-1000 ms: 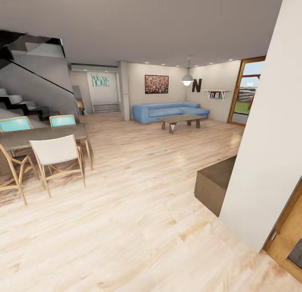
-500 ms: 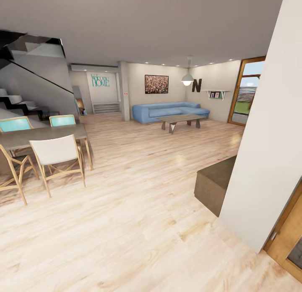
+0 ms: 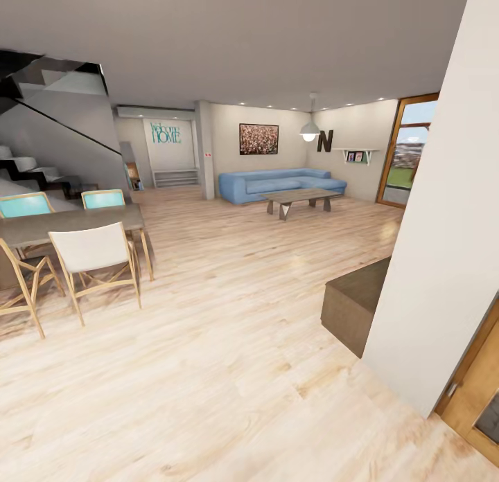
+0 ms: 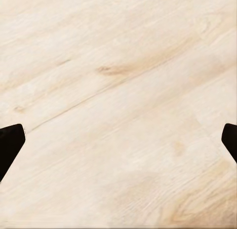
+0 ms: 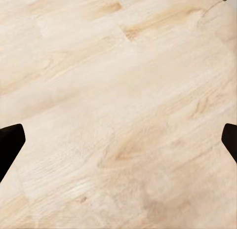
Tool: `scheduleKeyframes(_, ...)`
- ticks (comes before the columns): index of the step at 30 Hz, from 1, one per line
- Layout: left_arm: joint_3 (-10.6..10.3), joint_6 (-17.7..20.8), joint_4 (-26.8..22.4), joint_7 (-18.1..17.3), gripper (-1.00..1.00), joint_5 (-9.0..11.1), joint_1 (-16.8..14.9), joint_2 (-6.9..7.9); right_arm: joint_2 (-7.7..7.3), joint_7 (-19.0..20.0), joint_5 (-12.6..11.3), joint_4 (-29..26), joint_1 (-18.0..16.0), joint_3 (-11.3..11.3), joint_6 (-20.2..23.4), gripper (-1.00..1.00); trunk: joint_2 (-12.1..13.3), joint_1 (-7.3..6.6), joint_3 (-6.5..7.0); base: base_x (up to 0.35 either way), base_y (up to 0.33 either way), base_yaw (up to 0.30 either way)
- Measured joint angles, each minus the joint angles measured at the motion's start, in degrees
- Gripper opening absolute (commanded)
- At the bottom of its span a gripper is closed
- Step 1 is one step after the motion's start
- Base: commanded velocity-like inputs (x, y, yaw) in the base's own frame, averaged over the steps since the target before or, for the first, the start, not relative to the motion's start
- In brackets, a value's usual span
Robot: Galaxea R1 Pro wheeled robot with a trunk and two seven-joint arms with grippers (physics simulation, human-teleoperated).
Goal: In the kitchen, take the Vidalia onion out of the sink, dice it on the chopping board with the paring knife, put the diced onion into the bowl on the countertop, then place both the paring knife and the chopping board into the sink.
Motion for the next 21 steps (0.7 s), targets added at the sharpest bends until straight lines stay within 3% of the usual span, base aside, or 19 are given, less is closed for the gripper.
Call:
scheduleKeyframes(15, 0.0, -0.1, 0.4, 0.0, 1.0, 0.0, 0.0, -0.12, 0.31, -0.2, 0.0, 0.0, 0.0, 0.0, -0.3, 1.0, 0.0, 0.0, 0.0, 0.0, 0.0, 0.001)
scheduleKeyframes(21, -0.1, -0.1, 0.5, 0.0, 1.0, 0.0, 0.0, -0.36, 0.33, -0.2, -0.1, 0.0, 0.0, -0.1, -0.3, 1.0, 0.0, 0.0, 0.0, 0.0, 0.0, 0.192)
